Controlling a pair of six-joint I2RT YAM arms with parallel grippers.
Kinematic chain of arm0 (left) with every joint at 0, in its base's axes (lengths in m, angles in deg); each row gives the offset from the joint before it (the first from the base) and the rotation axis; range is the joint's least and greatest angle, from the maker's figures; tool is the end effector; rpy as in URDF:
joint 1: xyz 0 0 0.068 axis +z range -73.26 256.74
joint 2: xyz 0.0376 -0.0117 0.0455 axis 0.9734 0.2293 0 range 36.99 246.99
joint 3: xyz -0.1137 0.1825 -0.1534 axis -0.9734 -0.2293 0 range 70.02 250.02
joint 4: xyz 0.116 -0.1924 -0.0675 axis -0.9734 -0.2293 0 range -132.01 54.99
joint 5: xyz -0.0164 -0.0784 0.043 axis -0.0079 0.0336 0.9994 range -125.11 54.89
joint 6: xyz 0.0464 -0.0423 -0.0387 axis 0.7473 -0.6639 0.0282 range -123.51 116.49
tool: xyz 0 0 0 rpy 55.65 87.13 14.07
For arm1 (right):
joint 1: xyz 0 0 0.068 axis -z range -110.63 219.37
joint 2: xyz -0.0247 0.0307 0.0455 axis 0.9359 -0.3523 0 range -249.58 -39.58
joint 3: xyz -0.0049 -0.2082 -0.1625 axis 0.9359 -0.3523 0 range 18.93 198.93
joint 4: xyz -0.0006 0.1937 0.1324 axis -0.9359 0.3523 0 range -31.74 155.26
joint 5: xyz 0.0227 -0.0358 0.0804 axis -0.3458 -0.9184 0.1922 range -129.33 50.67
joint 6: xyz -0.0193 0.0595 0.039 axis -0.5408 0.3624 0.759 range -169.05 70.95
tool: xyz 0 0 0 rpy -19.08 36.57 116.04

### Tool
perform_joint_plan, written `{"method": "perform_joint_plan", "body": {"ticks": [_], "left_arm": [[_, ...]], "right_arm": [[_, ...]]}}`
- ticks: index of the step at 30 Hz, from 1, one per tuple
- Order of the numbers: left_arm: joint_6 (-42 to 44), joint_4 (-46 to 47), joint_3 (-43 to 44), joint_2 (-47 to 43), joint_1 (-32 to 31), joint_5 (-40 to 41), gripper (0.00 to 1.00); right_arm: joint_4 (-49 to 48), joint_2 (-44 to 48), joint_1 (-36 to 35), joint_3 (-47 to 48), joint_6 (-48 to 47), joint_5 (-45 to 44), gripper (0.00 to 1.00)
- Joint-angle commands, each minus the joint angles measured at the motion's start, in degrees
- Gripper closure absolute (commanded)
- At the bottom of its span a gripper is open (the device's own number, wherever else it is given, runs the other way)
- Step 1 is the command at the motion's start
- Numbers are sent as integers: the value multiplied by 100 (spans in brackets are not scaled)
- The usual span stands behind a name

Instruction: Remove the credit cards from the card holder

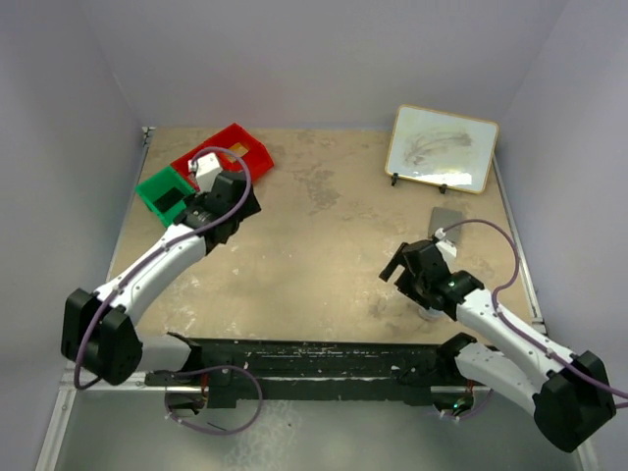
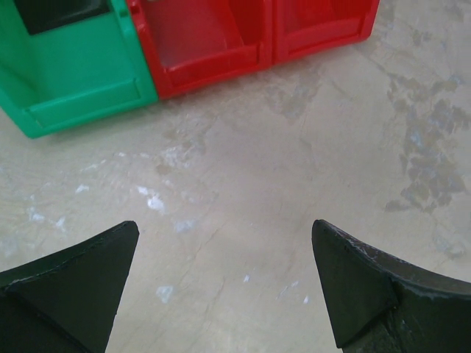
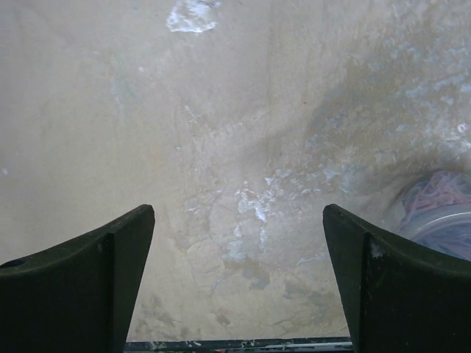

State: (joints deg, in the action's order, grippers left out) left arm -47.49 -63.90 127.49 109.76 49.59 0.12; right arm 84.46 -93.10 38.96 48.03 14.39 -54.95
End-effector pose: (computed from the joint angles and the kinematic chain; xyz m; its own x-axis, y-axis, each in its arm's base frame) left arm 0.2457 -0.0861 0.2712 -0.4496 -0.4069 -0.7952 -0.4274 0.8797 -0.2085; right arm 0.1590 0.0742 0.1809 -0.6023 0.6454 -0.4698 0.4440 0.7600 0.4747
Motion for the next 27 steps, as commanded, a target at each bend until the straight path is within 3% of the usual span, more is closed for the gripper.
{"method": "perform_joint_plan", "body": {"ticks": [1,7,12,22,27], "left_arm": [[-99,733,741,790,535,-205,1],[-76,1121,1912,2275,806,-70,10],[-69,915,2989,3406,1004,-153,23],[62,648,3941,4418,1202,250,27],[248,677,4264,4778,1321,29,29]], "right_arm": [[-422,304,2,252,-679,74,1],[-603,105,4,848,-1399,261,2],[-371,-4,2,1105,-1615,348,2],[-45,511,8,962,-1676,512,1],[-29,480,3,1120,-1812,488,1]]}}
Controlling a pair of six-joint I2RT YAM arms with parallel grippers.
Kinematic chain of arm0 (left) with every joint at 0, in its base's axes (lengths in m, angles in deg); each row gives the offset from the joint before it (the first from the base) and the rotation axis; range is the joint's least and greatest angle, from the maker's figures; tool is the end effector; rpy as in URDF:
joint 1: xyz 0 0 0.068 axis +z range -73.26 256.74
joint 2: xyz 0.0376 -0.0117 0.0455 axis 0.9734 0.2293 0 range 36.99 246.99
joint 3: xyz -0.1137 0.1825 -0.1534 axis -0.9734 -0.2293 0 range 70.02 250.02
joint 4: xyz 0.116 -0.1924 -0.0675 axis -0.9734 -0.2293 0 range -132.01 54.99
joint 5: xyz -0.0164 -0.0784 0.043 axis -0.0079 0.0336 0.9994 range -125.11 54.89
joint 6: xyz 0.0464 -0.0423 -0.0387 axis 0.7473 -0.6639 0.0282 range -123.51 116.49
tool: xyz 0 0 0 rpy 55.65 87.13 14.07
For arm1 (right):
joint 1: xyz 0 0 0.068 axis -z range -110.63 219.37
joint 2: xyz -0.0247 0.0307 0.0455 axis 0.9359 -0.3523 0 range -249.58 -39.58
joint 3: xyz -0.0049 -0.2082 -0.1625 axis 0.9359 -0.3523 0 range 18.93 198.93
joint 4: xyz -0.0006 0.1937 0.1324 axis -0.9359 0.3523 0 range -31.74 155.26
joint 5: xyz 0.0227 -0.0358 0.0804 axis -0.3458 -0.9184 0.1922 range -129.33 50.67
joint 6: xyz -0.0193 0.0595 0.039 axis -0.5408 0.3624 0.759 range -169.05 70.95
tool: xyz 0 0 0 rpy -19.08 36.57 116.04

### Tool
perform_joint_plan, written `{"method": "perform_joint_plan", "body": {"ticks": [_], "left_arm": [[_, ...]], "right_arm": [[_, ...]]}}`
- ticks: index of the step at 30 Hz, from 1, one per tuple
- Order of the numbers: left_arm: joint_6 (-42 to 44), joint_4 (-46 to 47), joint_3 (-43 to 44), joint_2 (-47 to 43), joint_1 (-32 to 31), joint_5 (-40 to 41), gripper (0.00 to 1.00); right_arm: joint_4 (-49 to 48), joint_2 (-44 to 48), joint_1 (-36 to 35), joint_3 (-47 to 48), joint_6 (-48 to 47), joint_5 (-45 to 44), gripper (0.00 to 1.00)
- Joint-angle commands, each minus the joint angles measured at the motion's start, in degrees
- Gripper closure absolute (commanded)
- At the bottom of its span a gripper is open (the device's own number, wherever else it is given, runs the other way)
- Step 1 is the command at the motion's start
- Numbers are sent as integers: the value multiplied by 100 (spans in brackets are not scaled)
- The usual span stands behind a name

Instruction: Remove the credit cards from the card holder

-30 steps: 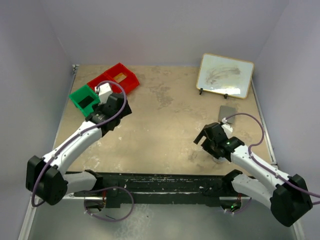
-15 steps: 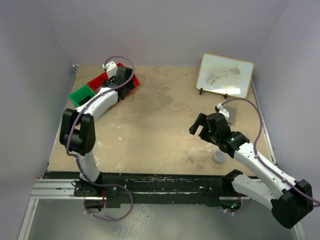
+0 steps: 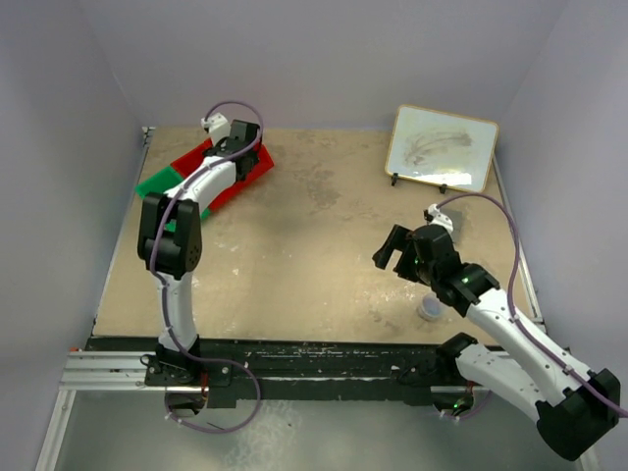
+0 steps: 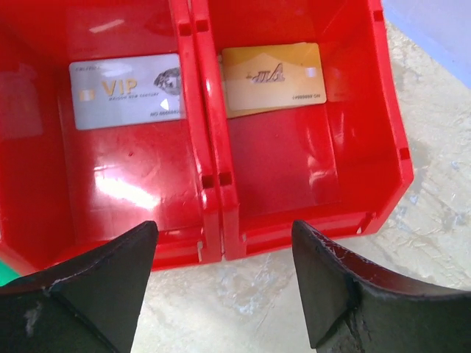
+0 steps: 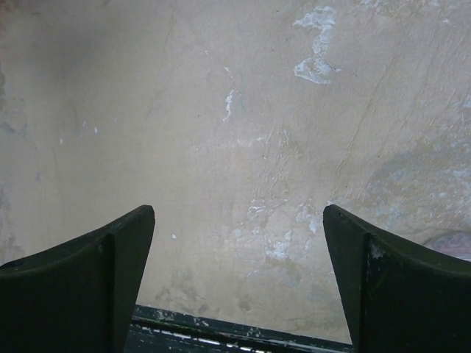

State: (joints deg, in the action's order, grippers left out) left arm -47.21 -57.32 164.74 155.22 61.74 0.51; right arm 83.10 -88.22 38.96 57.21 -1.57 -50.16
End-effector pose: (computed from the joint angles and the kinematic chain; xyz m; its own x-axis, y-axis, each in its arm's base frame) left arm 0.4432 -0.0817 0.2179 -0.3753 -0.4808 -0.7924 -0.6100 0.7718 -0.1795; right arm 0.1652 0.0837 0.2476 -0.6048 0.4844 -0.6321 0.1197 0.8400 0.5293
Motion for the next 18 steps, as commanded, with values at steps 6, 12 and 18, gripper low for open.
{"method": "perform_joint_plan", "body": {"ticks": [6,12,18], "left_arm": [[470,-97,908,595,140,-114,36],[439,-219,978,775,235,-226,41],[499,-173,868,759,235,-420,54]], "right_arm": [[17,-189,8,627,-374,-163,1],[172,-786,13,1402,-1134,-799,0],[187,-1714,359,2025,-1563,-1237,0]]}}
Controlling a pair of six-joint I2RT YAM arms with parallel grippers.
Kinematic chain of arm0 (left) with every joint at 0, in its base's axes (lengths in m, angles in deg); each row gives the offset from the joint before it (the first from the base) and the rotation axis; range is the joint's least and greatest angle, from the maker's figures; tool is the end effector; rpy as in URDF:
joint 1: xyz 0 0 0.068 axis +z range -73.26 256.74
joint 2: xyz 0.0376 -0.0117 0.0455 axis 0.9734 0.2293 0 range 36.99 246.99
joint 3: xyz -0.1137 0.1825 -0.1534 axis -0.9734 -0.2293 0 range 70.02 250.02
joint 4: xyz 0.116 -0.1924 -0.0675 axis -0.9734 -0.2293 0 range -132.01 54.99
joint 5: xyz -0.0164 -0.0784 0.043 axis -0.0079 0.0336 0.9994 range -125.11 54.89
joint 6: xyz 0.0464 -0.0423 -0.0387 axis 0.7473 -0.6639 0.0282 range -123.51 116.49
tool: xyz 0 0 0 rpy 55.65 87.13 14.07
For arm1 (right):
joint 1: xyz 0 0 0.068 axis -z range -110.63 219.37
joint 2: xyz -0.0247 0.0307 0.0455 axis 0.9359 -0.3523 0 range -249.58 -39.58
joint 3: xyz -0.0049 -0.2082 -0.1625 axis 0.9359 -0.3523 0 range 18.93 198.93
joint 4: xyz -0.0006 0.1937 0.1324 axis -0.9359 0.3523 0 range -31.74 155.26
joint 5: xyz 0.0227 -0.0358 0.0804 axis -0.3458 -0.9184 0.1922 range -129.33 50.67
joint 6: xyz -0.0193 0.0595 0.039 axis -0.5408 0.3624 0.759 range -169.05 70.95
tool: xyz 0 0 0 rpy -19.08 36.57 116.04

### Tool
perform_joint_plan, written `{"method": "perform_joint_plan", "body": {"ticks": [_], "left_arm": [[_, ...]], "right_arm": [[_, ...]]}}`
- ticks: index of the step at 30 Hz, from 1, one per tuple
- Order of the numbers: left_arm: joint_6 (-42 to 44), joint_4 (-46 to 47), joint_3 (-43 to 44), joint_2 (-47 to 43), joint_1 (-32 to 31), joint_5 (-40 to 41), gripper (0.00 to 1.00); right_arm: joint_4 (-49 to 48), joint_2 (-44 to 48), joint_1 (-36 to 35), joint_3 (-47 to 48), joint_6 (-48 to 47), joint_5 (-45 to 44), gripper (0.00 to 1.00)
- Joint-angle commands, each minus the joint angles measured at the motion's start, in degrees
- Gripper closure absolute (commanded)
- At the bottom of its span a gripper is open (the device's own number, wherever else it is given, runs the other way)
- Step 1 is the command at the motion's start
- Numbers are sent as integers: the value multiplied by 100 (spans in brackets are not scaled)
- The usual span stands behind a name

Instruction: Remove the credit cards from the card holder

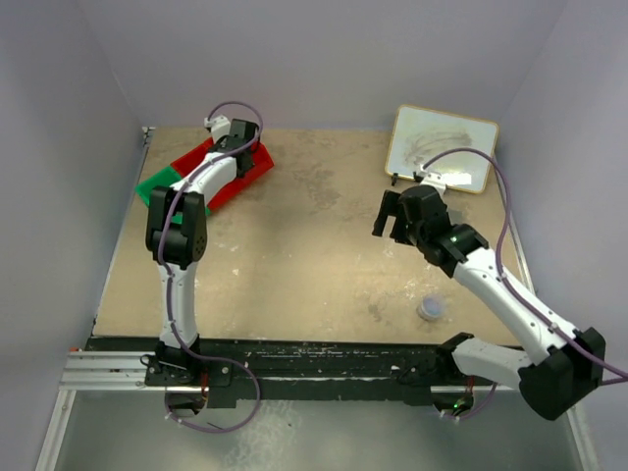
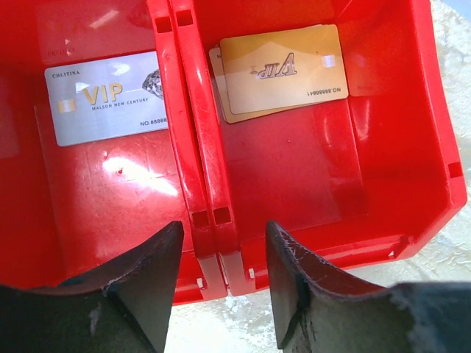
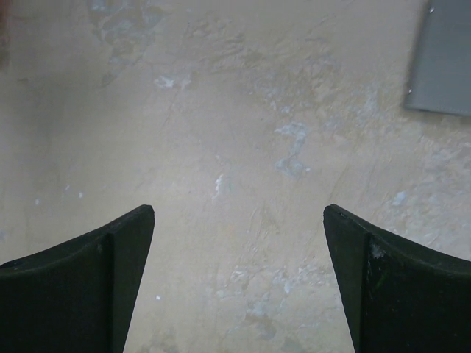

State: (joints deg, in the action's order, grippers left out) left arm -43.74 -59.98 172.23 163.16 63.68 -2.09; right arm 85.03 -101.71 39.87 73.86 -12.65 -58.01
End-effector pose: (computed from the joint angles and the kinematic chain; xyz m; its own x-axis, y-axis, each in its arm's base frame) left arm 0.4703 -0.0747 0.1916 -0.4578 -0.4497 -0.7669 -0.5959 0.7954 -0.1106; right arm 0.2121 0.0974 0.2975 -0.5310 0.3455 -0.7738 0.0990 0.9321 0.3483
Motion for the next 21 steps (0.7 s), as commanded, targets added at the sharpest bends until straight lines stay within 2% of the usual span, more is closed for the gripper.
{"method": "perform_joint_plan", "body": {"ticks": [1,4,9,14,21], "left_arm": [[164,131,75,-53,40,-226,57],[173,234,-81,-144,40,-391,61],[273,313,-238,-269,38,-603,74],[292,334,-372,-357,40,-823,79],[98,623,-1007,-743,23,-1439,83]], "right_arm": [[-146,-450,388,343,-512,-420,0],[-484,-611,798,284,-583,-378,0],[-736,-776,1510,281,-844,-132,0],[-919,-850,2164,171,-964,94,0],[-1152,-1227,3462,96,-913,1102,0]]}}
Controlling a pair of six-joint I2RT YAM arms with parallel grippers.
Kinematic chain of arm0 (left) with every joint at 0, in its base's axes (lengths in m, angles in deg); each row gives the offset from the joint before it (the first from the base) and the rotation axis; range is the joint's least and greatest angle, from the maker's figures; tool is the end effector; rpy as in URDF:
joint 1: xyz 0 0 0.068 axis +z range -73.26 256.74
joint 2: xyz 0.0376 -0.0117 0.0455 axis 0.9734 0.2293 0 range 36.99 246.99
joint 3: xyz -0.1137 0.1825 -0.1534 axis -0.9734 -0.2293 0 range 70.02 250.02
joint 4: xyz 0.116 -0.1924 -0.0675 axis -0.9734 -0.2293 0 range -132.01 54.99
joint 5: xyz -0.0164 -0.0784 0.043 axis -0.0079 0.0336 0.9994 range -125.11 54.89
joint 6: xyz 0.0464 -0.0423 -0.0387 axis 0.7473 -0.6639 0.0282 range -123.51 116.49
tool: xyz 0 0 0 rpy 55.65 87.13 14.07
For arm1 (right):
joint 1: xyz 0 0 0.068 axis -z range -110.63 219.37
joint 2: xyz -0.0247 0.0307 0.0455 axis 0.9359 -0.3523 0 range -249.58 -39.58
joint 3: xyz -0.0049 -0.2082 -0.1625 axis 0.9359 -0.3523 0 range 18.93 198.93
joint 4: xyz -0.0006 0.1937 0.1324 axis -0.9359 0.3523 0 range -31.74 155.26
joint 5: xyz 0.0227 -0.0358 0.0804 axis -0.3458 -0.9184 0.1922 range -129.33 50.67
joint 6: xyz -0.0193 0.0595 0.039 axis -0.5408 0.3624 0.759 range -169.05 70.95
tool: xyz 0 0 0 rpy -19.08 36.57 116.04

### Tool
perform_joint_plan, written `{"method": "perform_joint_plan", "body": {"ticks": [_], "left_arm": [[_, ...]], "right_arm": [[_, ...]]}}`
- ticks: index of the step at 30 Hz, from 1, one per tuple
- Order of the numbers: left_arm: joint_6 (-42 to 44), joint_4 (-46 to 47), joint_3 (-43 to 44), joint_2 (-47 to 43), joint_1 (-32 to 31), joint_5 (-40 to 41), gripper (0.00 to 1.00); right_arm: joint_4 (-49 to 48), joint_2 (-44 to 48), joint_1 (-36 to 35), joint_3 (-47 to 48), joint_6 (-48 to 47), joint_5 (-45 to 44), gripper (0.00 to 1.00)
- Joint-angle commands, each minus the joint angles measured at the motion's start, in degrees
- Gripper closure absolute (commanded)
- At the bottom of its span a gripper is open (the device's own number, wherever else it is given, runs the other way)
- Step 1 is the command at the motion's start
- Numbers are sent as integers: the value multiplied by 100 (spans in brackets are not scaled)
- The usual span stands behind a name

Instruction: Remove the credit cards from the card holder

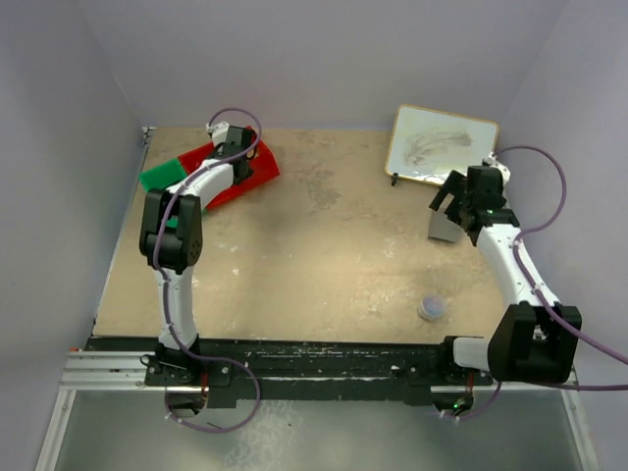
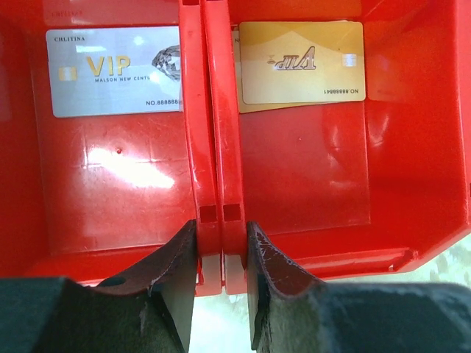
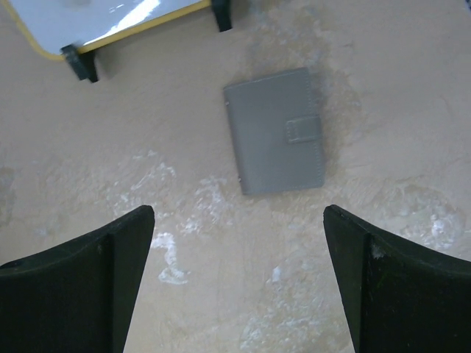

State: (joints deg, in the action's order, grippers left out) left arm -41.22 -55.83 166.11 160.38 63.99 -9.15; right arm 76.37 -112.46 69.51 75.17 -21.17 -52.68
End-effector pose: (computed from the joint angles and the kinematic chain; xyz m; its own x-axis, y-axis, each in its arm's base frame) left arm 0.4608 -0.0767 0.1842 -0.5216 -0.4458 -0.7275 -0.5127 0.8453 -0.1504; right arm 0.2793 -0.0148 0.2766 -0.4139 0.4560 -0.7879 0.4361 0.8590 0.2681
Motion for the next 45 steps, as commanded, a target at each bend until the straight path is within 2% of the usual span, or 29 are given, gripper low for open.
{"method": "perform_joint_plan", "body": {"ticks": [1,7,12,16,21,27,34,41,45], "left_arm": [[-192,316,-525,-560,-20,-808,84],[-253,454,-1049,-1043,-291,-829,86],[-229,655,-1467,-1406,-684,-806,87],[-190,863,-1729,-1660,-1095,-757,87],[-174,1014,-1996,-1947,-1432,-633,87],[-137,1271,-2330,-2220,-1768,-627,87],[54,1344,-2416,-2141,-2256,-582,87],[154,1393,-2387,-1983,-2705,-382,87],[97,1446,-2377,-1876,-2894,-352,87]], "right_arm": [[-297,-216,609,-35,-52,585,0],[-409,-761,1184,54,-5,265,0],[-464,-1619,1459,452,-190,558,0],[-887,-1853,1497,439,-179,949,1],[-867,-2375,1505,639,-322,642,2],[-1357,-2651,1506,523,-602,1050,4],[-1698,-3104,1498,528,-1078,1948,14],[-2157,-2920,1462,-32,-1003,2804,34],[-2198,-2695,1190,-466,-1004,2728,44]]}}
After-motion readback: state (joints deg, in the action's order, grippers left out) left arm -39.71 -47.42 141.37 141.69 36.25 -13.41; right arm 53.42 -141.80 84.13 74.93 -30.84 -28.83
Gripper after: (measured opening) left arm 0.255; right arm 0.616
